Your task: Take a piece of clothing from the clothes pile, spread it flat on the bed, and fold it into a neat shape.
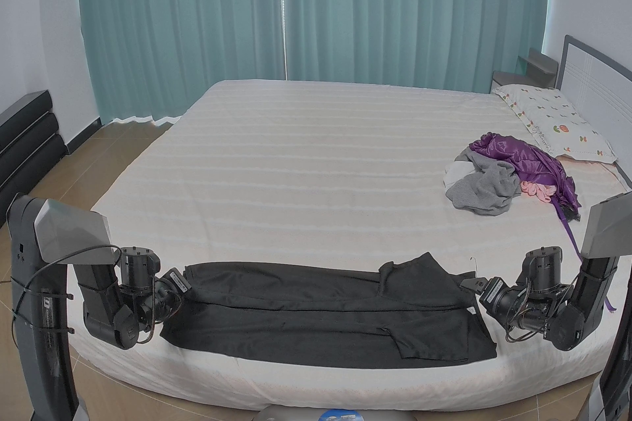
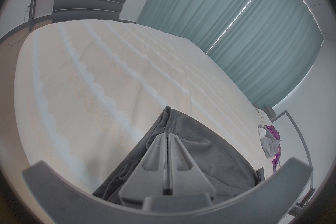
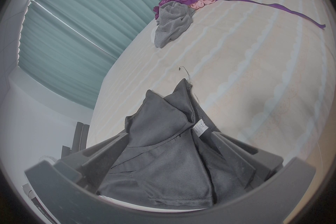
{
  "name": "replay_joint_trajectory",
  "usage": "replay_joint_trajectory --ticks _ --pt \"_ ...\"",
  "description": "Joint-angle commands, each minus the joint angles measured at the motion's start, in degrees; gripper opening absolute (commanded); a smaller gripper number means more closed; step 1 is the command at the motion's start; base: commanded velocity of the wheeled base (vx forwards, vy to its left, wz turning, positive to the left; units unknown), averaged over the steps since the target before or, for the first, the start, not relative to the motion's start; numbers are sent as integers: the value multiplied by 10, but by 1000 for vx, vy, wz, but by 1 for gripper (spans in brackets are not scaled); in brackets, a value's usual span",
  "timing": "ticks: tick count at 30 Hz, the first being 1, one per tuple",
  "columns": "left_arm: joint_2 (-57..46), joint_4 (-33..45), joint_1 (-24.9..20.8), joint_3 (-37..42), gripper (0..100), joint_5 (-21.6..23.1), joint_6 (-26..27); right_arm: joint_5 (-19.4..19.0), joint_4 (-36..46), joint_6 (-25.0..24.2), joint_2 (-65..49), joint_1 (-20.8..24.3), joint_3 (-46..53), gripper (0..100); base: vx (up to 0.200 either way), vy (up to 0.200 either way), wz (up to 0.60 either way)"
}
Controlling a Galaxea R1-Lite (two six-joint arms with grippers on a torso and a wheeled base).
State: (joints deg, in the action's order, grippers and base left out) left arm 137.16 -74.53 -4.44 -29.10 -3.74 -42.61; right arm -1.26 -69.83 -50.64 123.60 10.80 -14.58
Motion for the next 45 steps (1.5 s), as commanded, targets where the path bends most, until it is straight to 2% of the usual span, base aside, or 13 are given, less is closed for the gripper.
replay_joint_trajectory --ticks 1,17,22,24,27,36,43,44,45 --pt "-14 -3 1 6 0 -4 -1 0 0 -1 1 4 -9 100 0 0 0" --pt "-38 -3 0 18 0 -10 -2 13 13 14 77 11 -121 100 0 0 0" --pt "-37 -3 1 21 0 -10 -3 -1 13 111 88 8 -154 100 0 0 0" --pt "-37 -3 1 23 0 -10 -2 -5 13 124 90 8 -159 100 0 0 0" --pt "-35 -3 2 24 0 -10 -2 -38 24 159 103 11 -180 100 0 0 0" --pt "-23 -3 5 31 0 -9 -2 -47 71 186 158 6 -263 100 0 0 0" --pt "-15 -3 5 30 0 -10 0 -48 84 197 174 4 -276 100 0 0 0" --pt "-15 -3 5 30 0 -10 -1 -48 85 205 175 2 -274 0 0 0 0" --pt "-15 -3 5 30 0 -9 -1 -48 85 210 174 1 -271 0 0 0 0"
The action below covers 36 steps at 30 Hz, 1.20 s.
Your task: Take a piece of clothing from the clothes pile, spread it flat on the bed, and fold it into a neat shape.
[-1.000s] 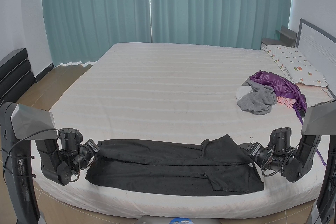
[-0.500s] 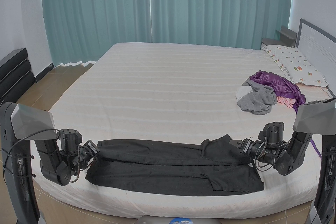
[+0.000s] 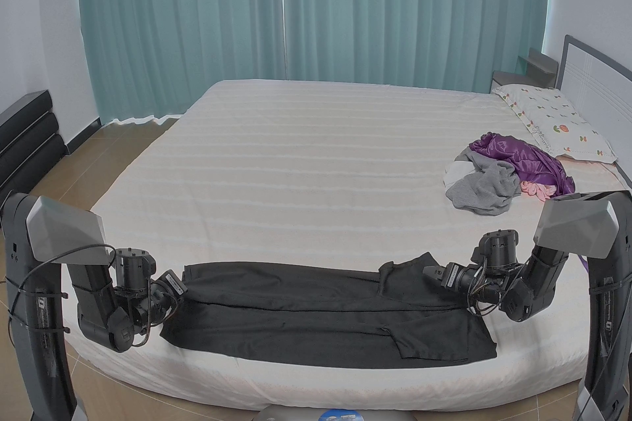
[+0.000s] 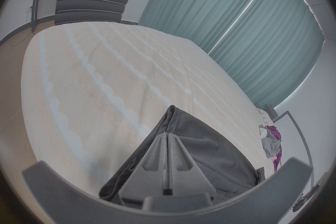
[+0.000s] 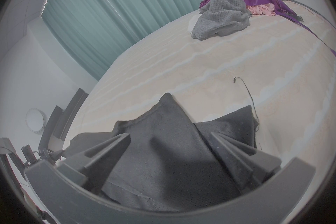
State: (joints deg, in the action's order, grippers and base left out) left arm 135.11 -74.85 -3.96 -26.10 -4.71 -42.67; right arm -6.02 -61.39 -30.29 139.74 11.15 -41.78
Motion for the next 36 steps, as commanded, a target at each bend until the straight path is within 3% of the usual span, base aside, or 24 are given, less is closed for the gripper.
replay_joint_trajectory --ticks 1,30,36 --pt "5 0 0 1 0 0 0 0 -1 9 11 -4 3 0 0 0 0" --pt "5 -1 1 4 0 0 2 -22 -12 14 -90 -37 139 0 0 0 0" --pt "5 -1 1 9 0 0 3 -27 -71 10 -90 -37 184 0 0 0 0"
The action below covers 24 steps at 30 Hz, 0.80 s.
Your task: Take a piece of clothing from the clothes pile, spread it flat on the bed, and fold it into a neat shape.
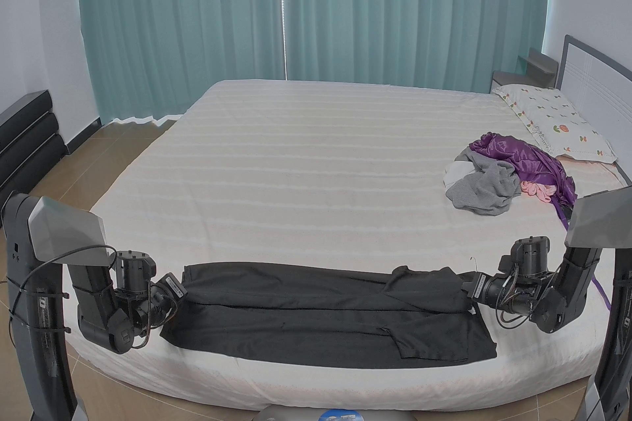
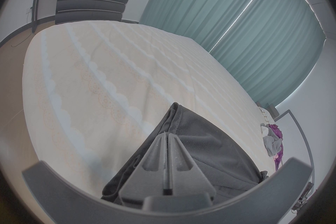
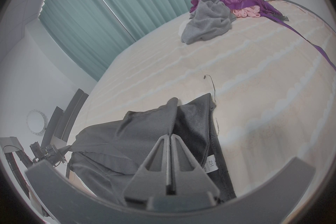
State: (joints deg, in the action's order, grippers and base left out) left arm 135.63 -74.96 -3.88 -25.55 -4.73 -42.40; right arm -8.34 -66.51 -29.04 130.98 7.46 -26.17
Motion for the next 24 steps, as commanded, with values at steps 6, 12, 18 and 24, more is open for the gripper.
replay_joint_trajectory --ticks 6,12,18,24 --pt "1 0 0 3 0 0 0 -10 -49 -2 2 13 74 0 0 0 0" --pt "0 -1 0 7 0 0 0 -8 -55 -30 -7 17 75 100 0 0 0" --pt "1 -2 0 8 0 0 1 40 -35 -102 -36 47 73 100 0 0 0" --pt "0 -2 -1 10 0 0 1 97 15 -150 -47 71 56 100 0 0 0"
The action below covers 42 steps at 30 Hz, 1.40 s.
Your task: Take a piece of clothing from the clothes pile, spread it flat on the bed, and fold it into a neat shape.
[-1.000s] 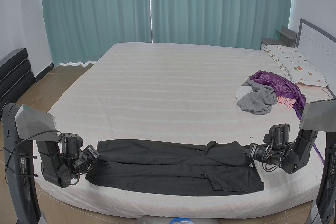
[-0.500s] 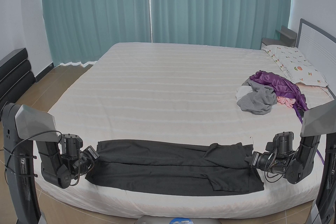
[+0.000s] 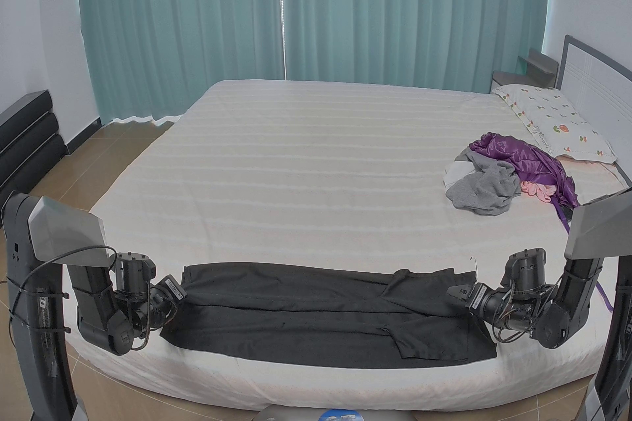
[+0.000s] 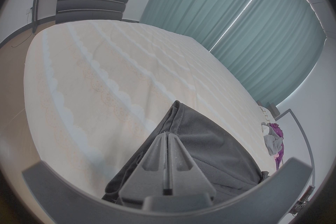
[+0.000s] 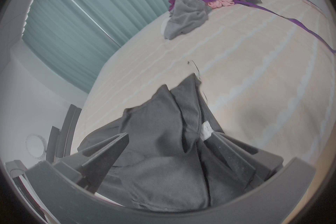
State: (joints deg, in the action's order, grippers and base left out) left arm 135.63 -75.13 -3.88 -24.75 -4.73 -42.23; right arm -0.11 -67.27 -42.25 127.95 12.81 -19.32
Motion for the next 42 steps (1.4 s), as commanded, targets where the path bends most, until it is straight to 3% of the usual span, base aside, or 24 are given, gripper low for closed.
replay_joint_trajectory --ticks 1,10,19,20,32,42 --pt "-1 0 -1 3 0 0 0 21 42 -32 -20 22 -21 100 0 0 0" --pt "-1 -1 -1 4 0 0 0 37 244 -144 -24 36 -153 100 0 0 0" --pt "-1 0 -2 3 0 0 0 39 285 -156 -10 32 -183 100 0 0 0" --pt "-1 -1 -1 4 0 0 0 39 285 -156 -7 32 -182 0 0 0 0" --pt "-5 -1 -1 4 0 -1 1 42 325 -154 -22 31 -179 0 0 0 0" --pt "-41 2 3 -13 0 -2 16 42 327 -154 -47 -12 -233 0 0 0 0"
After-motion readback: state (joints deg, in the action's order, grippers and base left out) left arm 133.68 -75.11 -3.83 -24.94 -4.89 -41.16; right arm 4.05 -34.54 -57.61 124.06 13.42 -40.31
